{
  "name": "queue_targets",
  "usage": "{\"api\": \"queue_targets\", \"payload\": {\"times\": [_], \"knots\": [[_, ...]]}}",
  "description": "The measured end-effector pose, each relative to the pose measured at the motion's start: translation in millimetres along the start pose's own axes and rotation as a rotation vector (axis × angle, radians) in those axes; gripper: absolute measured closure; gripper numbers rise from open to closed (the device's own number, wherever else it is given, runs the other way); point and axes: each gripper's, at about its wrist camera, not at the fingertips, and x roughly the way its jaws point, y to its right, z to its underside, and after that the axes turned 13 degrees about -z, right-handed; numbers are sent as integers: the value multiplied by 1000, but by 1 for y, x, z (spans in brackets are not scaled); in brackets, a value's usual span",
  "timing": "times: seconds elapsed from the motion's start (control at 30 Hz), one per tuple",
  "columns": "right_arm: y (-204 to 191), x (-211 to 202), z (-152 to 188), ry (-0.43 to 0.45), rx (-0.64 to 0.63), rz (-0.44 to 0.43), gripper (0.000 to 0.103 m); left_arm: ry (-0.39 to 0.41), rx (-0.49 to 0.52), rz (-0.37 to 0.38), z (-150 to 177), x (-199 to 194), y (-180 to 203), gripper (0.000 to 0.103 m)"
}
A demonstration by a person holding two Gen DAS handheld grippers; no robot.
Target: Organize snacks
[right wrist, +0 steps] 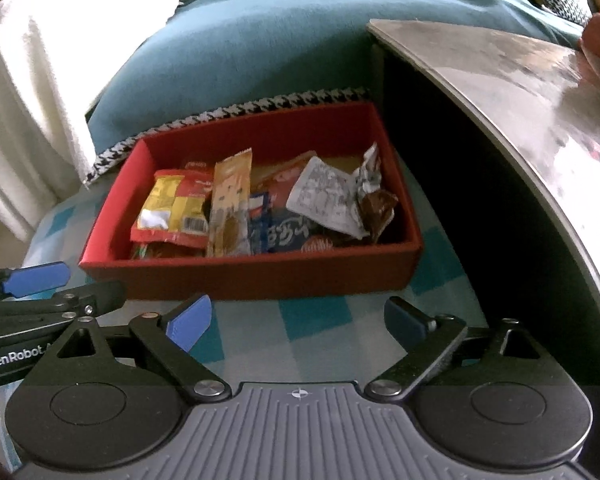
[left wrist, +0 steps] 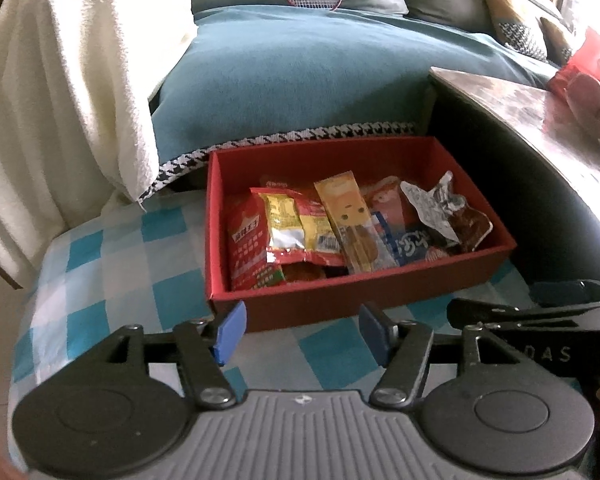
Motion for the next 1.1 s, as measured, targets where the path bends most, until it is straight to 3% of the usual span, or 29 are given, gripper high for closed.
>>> {"api": "queue_targets", "payload": {"times": [0.43, 0.87, 1.1], "knots": [[-14, -45, 36, 41, 12, -41, 7, 39, 30, 25, 26, -31, 6, 47], [-22, -55, 46, 51, -5, -64, 7, 87, 1, 2, 39, -47, -1, 44], [-27, -64, 48, 76, -19, -81, 6, 125, -10, -35, 41, -57, -4, 36]]}}
